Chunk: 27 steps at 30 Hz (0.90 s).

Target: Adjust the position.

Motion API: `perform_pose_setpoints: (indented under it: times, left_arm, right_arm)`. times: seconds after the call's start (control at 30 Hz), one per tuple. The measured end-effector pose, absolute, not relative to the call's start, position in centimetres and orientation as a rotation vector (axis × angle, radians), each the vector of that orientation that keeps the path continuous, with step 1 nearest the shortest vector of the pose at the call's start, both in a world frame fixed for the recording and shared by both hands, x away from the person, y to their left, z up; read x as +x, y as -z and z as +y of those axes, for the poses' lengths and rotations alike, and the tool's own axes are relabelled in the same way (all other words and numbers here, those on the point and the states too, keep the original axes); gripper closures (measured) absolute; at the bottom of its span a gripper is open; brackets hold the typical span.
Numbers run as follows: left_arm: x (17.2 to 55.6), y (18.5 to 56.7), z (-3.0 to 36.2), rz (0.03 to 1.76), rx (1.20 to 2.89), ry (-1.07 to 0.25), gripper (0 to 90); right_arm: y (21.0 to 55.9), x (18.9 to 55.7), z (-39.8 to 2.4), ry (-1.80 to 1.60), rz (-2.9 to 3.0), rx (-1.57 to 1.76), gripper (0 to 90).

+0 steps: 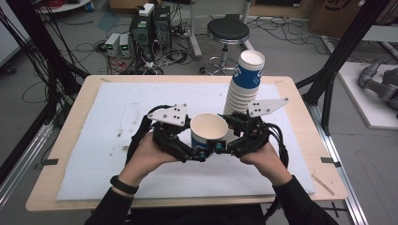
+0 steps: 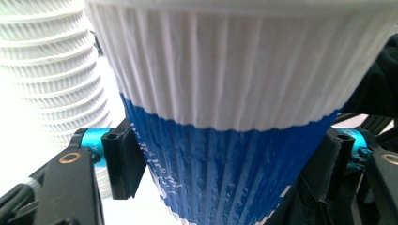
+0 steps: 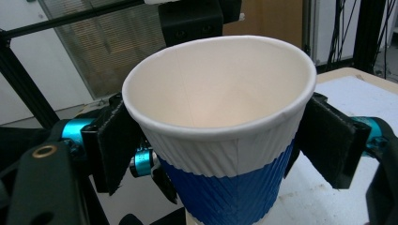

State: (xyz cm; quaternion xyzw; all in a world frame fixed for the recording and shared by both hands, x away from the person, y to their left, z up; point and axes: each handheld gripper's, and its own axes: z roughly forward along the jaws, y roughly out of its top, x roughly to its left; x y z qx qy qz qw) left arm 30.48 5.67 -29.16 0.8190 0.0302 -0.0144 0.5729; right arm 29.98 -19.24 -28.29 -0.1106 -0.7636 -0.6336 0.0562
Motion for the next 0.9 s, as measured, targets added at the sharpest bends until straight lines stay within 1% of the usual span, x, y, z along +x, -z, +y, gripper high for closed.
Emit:
perform_pose_setpoints:
  times: [0.13, 0.23, 0.57, 0.67, 0.9]
  left_arm:
    - [30.48, 29.25, 5.61, 0.078, 1.917, 0.049, 25.9]
    - [30.33, 29.17, 5.45, 0.089, 1.904, 0.036, 20.0]
    - [30.26, 28.98, 5.56, 0.102, 1.877, 0.045, 20.4]
    - [30.33, 29.01, 5.62, 0.101, 1.873, 0.07, 24.4]
    - [30.39, 29.05, 5.59, 0.109, 1.87, 0.081, 24.9]
  right_arm:
    - [28.37, 29.89, -19.21, 1.927, -2.325, -0.337, 20.7]
    - [28.45, 29.96, -19.08, 1.916, -2.314, -0.326, 22.0]
    - [28.55, 29.75, -18.7, 1.911, -2.331, -0.318, 22.1]
    - [28.5, 29.68, -18.72, 1.924, -2.337, -0.324, 22.1]
    - [28.51, 29.62, -18.73, 1.933, -2.349, -0.32, 22.2]
